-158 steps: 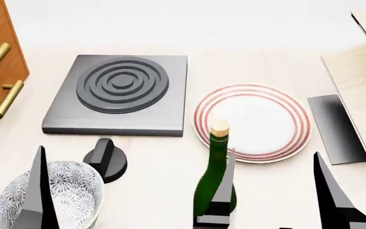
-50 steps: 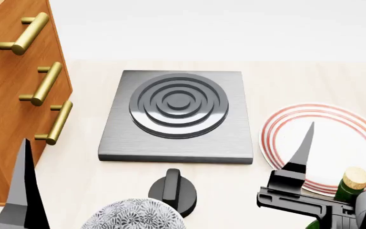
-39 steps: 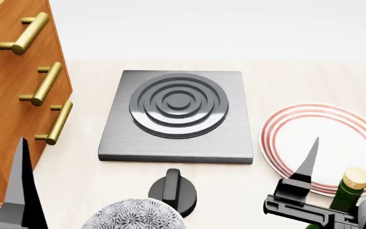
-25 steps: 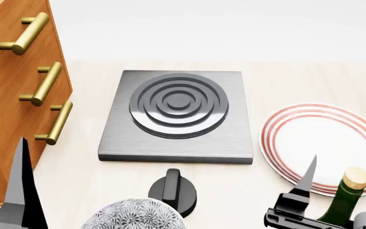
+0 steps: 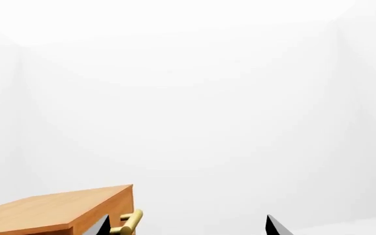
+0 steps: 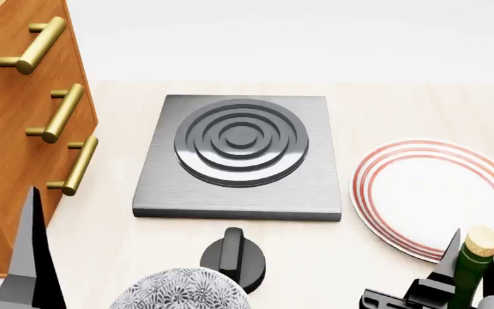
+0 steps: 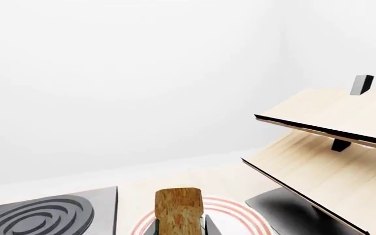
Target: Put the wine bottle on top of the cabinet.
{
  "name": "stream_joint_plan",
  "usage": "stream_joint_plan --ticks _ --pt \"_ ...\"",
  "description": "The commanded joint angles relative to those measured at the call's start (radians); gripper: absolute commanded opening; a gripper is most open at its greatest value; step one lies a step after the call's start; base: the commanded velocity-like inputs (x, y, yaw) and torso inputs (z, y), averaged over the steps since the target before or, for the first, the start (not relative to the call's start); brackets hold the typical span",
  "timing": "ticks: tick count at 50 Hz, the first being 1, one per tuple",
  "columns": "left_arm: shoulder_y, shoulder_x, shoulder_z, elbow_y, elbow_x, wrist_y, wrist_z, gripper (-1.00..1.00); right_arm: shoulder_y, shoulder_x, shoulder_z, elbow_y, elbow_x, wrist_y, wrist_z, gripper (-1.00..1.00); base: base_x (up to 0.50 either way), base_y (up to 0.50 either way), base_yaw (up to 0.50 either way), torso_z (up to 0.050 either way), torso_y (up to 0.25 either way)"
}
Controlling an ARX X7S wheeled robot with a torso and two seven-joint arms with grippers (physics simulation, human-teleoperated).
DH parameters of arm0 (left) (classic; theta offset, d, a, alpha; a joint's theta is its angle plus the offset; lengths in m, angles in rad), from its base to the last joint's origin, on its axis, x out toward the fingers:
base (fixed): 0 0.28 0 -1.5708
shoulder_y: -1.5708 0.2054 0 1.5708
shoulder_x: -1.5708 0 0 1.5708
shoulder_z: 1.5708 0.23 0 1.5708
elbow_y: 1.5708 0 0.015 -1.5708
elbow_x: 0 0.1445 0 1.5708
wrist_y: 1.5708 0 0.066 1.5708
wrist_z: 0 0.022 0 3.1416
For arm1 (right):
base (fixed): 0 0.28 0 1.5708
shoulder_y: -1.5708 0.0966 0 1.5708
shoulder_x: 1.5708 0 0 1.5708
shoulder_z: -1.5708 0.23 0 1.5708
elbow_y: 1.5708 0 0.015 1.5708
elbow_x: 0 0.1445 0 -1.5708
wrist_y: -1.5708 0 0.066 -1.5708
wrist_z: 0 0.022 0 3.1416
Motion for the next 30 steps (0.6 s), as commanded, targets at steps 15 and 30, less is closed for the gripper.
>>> stream_joint_plan --ticks 15,30 --pt "-0.002 -0.001 0.011 0.000 -0.002 -0.026 0.004 1.00 0.093 0.060 -0.018 -0.098 0.010 0.123 0.014 -1.00 0.00 0.00 0.00 0.000 0.000" --pt "-0.004 -0.001 0.015 0.000 -0.007 -0.030 -0.003 1.00 0.273 0.086 -0.087 -0.165 0.088 0.277 -0.010 -1.00 0.00 0.00 0.00 0.000 0.000"
